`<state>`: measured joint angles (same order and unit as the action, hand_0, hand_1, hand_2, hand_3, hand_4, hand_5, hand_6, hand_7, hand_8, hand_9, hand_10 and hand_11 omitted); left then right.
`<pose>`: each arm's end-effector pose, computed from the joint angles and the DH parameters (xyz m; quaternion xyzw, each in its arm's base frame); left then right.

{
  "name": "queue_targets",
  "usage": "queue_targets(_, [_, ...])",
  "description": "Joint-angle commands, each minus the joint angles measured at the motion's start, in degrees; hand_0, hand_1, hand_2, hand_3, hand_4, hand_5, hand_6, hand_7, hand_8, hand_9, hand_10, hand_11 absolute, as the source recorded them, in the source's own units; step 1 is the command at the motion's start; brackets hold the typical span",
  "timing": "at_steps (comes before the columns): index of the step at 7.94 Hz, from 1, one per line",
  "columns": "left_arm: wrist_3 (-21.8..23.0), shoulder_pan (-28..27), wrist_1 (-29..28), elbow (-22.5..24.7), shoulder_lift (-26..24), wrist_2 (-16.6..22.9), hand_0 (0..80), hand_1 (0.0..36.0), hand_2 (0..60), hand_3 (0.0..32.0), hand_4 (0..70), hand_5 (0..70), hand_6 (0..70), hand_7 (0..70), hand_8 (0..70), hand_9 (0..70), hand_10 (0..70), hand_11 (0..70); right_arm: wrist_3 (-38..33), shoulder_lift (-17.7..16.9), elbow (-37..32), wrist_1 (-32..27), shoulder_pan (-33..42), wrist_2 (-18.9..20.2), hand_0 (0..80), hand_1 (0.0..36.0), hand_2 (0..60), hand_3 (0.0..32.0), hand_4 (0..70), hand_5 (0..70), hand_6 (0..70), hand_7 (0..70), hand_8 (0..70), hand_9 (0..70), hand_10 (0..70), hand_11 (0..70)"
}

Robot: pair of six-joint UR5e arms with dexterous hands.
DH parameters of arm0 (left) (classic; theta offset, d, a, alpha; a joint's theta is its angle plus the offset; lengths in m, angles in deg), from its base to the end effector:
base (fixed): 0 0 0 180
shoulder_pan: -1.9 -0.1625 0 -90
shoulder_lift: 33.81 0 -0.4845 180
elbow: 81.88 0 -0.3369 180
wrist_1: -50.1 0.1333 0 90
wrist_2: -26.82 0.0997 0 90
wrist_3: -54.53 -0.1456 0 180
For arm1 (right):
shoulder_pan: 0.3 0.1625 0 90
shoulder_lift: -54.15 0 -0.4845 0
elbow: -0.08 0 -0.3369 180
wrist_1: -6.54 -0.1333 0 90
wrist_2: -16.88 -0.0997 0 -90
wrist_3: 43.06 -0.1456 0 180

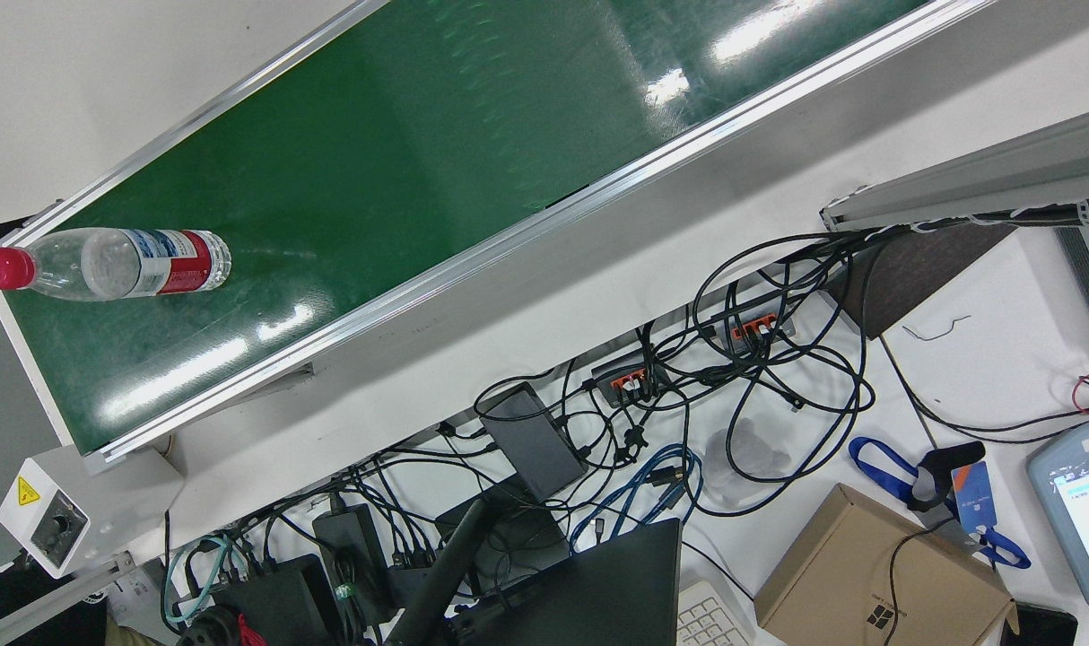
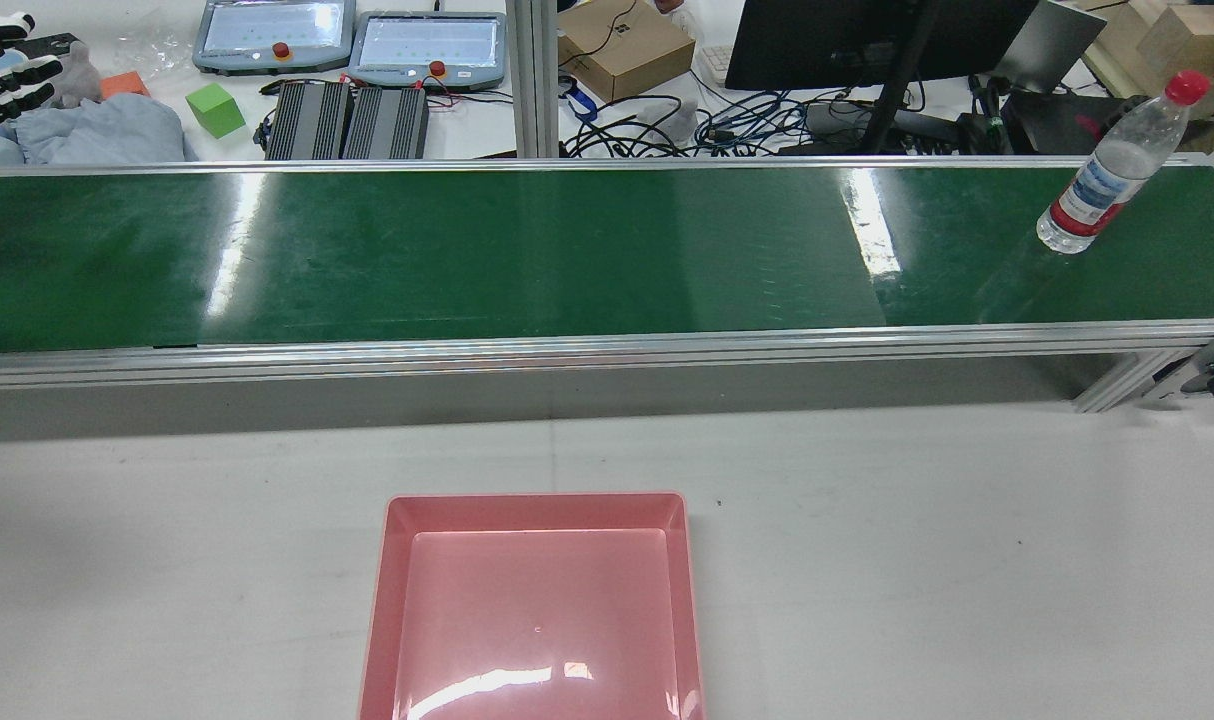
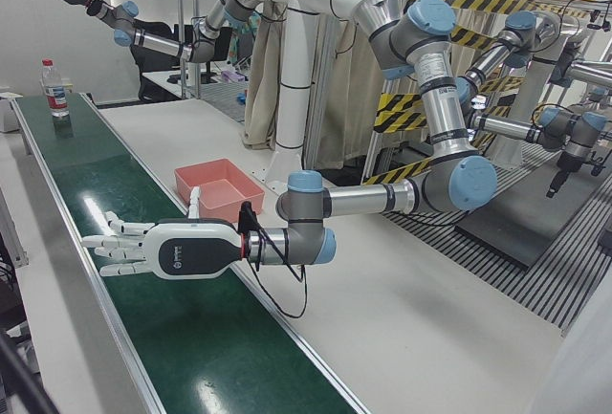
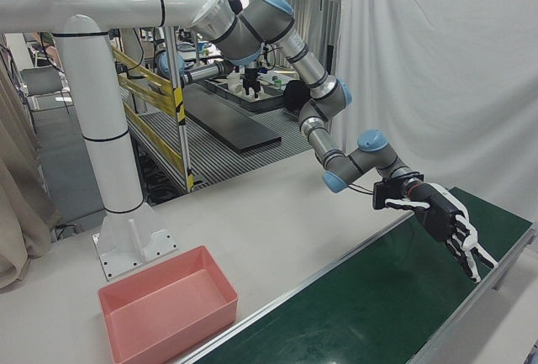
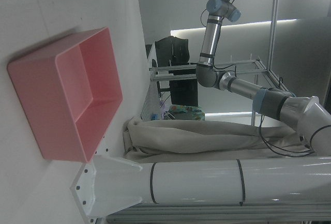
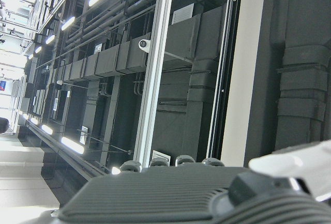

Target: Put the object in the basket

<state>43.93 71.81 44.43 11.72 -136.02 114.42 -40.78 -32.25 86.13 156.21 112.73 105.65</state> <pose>0.0747 -0.6100 0.5838 -0.0566 0.8245 -0.5473 0.1322 0.3381 -0.4466 0.6617 -0.1949 0.8437 -0.4903 0.0992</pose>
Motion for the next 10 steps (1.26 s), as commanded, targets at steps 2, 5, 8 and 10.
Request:
queue_targets(2, [0.0, 0.1, -0.4, -0.2, 0.0, 0.0, 55.3, 4.8, 0.0, 7.6, 6.5, 30.7, 4.6, 3.5, 11.5, 11.2, 4.0, 6.9, 0.0, 0.0, 0.0, 0.0, 0.0, 0.0, 0.0, 0.0, 0.0, 0.0, 0.0, 0.0, 0.0, 0.0, 0.0, 0.0, 0.0, 0.0])
queue_targets(5, [0.0, 0.0, -0.3, -0.2, 0.0, 0.0, 56.0, 5.3, 0.0, 7.0, 8.1, 30.9, 4.8, 3.4, 11.5, 11.2, 3.5, 6.3, 0.0, 0.0, 0.0, 0.0, 0.0, 0.0, 0.0, 0.0, 0.0, 0.0, 0.0, 0.0, 0.0, 0.0, 0.0, 0.0, 0.0, 0.0])
queue_targets(8, [0.0, 0.1, -0.3, -0.1, 0.0, 0.0, 55.8, 4.8, 0.0, 7.8, 4.8, 30.4, 3.5, 2.7, 9.3, 9.7, 2.9, 5.5, 0.0, 0.0, 0.0, 0.0, 0.0, 0.0, 0.0, 0.0, 0.0, 0.0, 0.0, 0.0, 0.0, 0.0, 0.0, 0.0, 0.0, 0.0])
queue_targets(10, [0.0, 0.1, -0.3, -0.1, 0.0, 0.0, 55.9, 4.7, 0.0, 7.8, 5.0, 30.4, 3.5, 2.7, 9.8, 10.4, 2.7, 5.2, 0.0, 0.0, 0.0, 0.0, 0.0, 0.0, 0.0, 0.0, 0.0, 0.0, 0.0, 0.0, 0.0, 0.0, 0.0, 0.0, 0.0, 0.0])
